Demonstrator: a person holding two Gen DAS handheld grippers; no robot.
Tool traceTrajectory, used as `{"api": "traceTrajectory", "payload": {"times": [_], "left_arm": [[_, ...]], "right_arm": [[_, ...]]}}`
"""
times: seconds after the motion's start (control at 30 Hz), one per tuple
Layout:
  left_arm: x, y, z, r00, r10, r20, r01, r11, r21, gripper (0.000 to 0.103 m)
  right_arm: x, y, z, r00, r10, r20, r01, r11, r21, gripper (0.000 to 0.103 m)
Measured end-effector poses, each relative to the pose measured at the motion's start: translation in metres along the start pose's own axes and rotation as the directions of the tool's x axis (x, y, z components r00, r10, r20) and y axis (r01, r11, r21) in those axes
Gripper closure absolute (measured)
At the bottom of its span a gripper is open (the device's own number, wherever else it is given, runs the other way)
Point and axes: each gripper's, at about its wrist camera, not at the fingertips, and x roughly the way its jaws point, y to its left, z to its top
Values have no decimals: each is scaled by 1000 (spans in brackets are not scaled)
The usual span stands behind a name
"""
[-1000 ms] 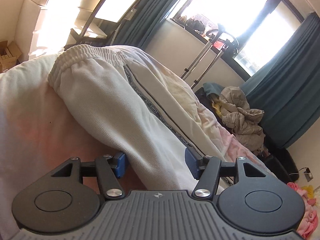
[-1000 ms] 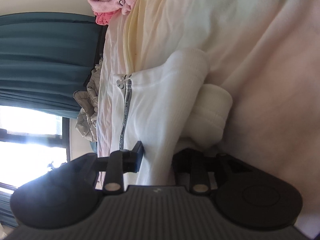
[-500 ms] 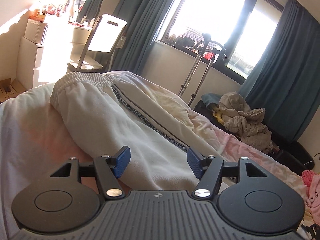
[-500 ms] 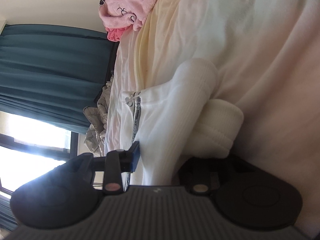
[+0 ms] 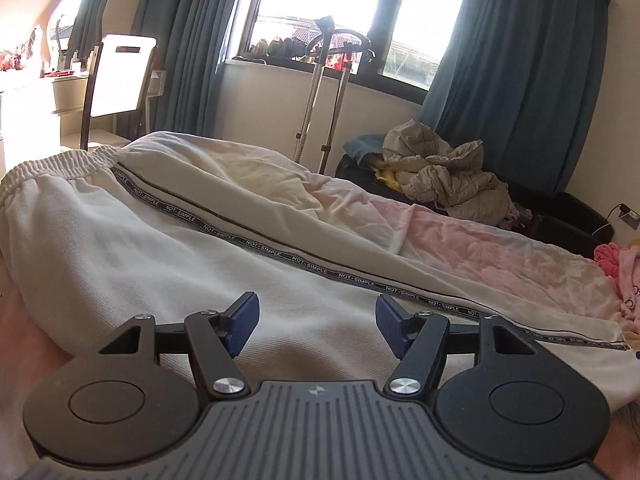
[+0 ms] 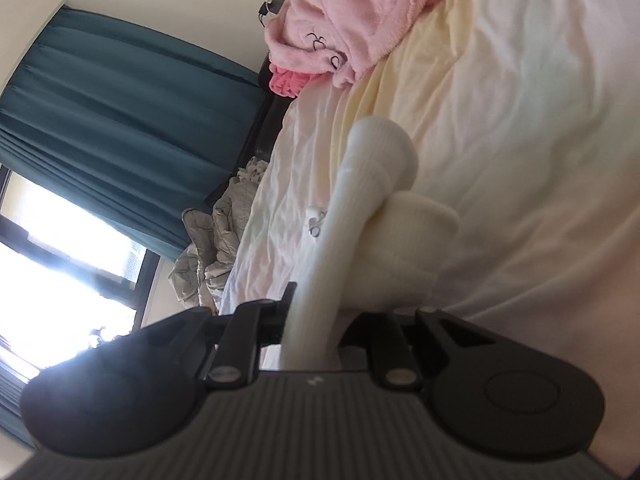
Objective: Fold clothes
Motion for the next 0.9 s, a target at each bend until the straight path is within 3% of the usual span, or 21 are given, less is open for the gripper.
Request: {"api": "traceTrajectory", "payload": {"times": [0.2,0.43,0.9], "left_arm": [[28,-14,-4,1000,-4,-30,6,996,85,34],[42,-15,-9,998,12,-56,-6,994,110,34],[53,-24,-15,996,31,-90,-15,984,175,32]], "right_arm": [[5,-20,0,999,-23,-27,25,995,94,86],[6,-26,-3,999,-35,-25,37,993,108,85],[-3,-3,-4,999,-45,22,46,999,-29,85]]}}
